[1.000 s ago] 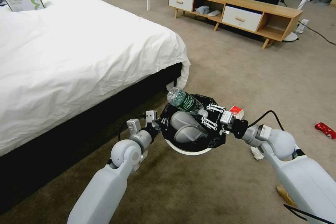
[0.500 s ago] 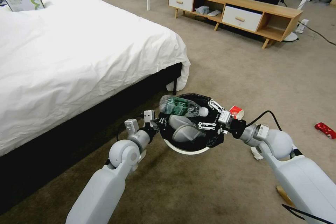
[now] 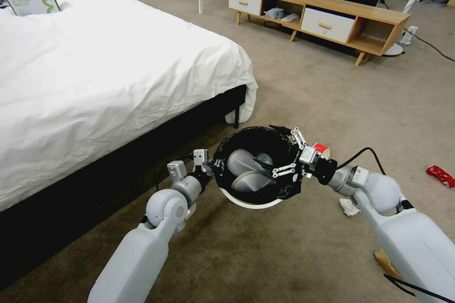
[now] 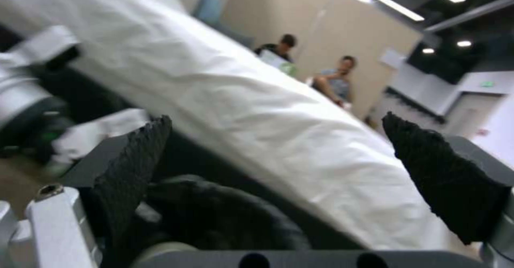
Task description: Pick up the trash bin and place the garbage on the floor into it.
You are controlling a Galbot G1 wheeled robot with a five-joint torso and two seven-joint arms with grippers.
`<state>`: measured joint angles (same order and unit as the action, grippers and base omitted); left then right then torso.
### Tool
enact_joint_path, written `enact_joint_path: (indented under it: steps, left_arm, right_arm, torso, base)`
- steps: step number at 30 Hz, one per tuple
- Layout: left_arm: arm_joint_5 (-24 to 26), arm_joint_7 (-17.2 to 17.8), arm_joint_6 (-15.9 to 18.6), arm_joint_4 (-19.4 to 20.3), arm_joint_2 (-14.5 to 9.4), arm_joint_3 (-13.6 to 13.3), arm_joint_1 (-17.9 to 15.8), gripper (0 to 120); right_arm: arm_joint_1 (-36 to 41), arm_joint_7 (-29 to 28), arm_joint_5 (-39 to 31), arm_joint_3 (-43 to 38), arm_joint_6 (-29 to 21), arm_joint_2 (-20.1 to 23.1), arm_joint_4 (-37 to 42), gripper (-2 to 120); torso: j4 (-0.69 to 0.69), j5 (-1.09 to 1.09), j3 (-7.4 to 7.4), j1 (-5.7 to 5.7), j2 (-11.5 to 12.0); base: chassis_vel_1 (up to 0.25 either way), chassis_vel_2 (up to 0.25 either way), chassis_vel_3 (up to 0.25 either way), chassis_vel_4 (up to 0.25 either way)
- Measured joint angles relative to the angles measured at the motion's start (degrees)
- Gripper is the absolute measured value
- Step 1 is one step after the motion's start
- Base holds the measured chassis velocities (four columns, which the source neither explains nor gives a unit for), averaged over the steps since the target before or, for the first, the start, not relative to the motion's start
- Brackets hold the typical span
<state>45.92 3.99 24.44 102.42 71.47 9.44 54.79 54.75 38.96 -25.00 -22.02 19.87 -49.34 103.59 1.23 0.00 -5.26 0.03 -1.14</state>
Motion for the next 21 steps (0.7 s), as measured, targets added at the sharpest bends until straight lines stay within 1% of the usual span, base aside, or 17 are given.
enact_joint_path:
  steps: [1,3,4,6,12,14,16,17,18,19,20,21]
  left_arm:
    - [0.00,0.00,0.00,0.00,0.00,0.00,0.00,2]
    - [-0.21,-0.18,0.18,0.63,-0.73,0.55,0.16,2]
    - [-0.21,-0.18,0.18,0.63,-0.73,0.55,0.16,2]
    - [-0.21,-0.31,0.42,1.40,-1.25,0.90,0.27,2]
    - [-0.25,-0.33,0.49,1.80,-1.38,1.31,0.60,2]
    - [-0.29,-0.43,0.49,2.22,-1.60,1.86,1.11,2]
    - [-0.29,-0.43,0.49,2.26,-1.62,1.90,1.15,2]
    - [-0.30,-0.49,0.49,2.56,-1.84,2.31,1.44,2]
    - [-0.30,-0.49,0.49,2.56,-1.84,2.31,1.44,2]
    - [-0.30,-0.52,0.49,2.73,-1.92,2.63,1.59,2]
    - [-0.30,-0.52,0.49,2.73,-1.92,2.63,1.59,2]
    - [-0.29,-0.55,0.49,3.06,-2.05,3.18,1.87,2]
  right_arm:
    - [0.00,0.00,0.00,0.00,0.00,0.00,0.00,100]
    - [0.01,-2.96,-0.60,-2.22,-1.49,0.84,0.74,100]
    - [0.01,-2.96,-0.60,-2.22,-1.49,0.84,0.74,100]
    - [0.14,-5.28,-1.13,-4.75,-2.89,1.83,1.02,100]
    - [0.80,-7.69,-1.17,-7.76,-3.72,2.81,1.08,100]
    - [1.59,-11.96,-1.07,-10.29,-5.38,3.26,1.62,100]
    - [1.64,-12.29,-1.06,-10.44,-5.52,3.28,1.65,100]
    - [2.20,-15.78,-0.58,-12.00,-7.36,3.40,2.06,100]
    - [2.20,-15.78,-0.58,-12.00,-7.36,3.40,2.06,100]
    - [2.61,-17.65,-0.01,-12.88,-8.96,3.47,2.25,100]
    - [2.61,-17.65,-0.01,-12.88,-8.96,3.47,2.25,100]
    - [3.54,-22.22,1.84,-13.96,-12.24,3.69,2.44,100]
  torso:
    - [0.00,0.00,0.00,0.00,0.00]
    - [0.00,0.00,0.00,0.00,0.00]
    - [0.00,0.00,0.00,0.00,0.00]
    - [0.00,0.00,0.00,0.00,0.00]
    - [0.01,0.00,0.00,0.00,0.00]
    - [0.01,0.00,0.00,0.00,0.00]
    - [0.01,0.00,0.00,0.00,0.00]
    - [0.00,0.00,0.00,0.00,0.00]
    - [0.00,0.00,0.00,0.00,0.00]
    - [0.00,0.00,0.00,0.00,0.00]
    - [0.00,0.00,0.00,0.00,0.00]
    - [0.00,0.00,0.00,0.00,0.00]
  base:
    - [0.000,0.000,0.000,0.000]
    - [0.000,0.000,0.000,0.000]
    - [0.000,0.000,0.000,0.000]
    - [0.000,0.000,0.000,0.000]
    - [0.000,0.000,0.000,0.000]
    - [0.000,0.000,0.000,0.000]
    - [0.000,0.000,0.000,0.000]
    - [0.000,0.000,0.000,0.000]
    - [0.000,0.000,0.000,0.000]
    - [0.000,0.000,0.000,0.000]
    - [0.000,0.000,0.000,0.000]
    - [0.000,0.000,0.000,0.000]
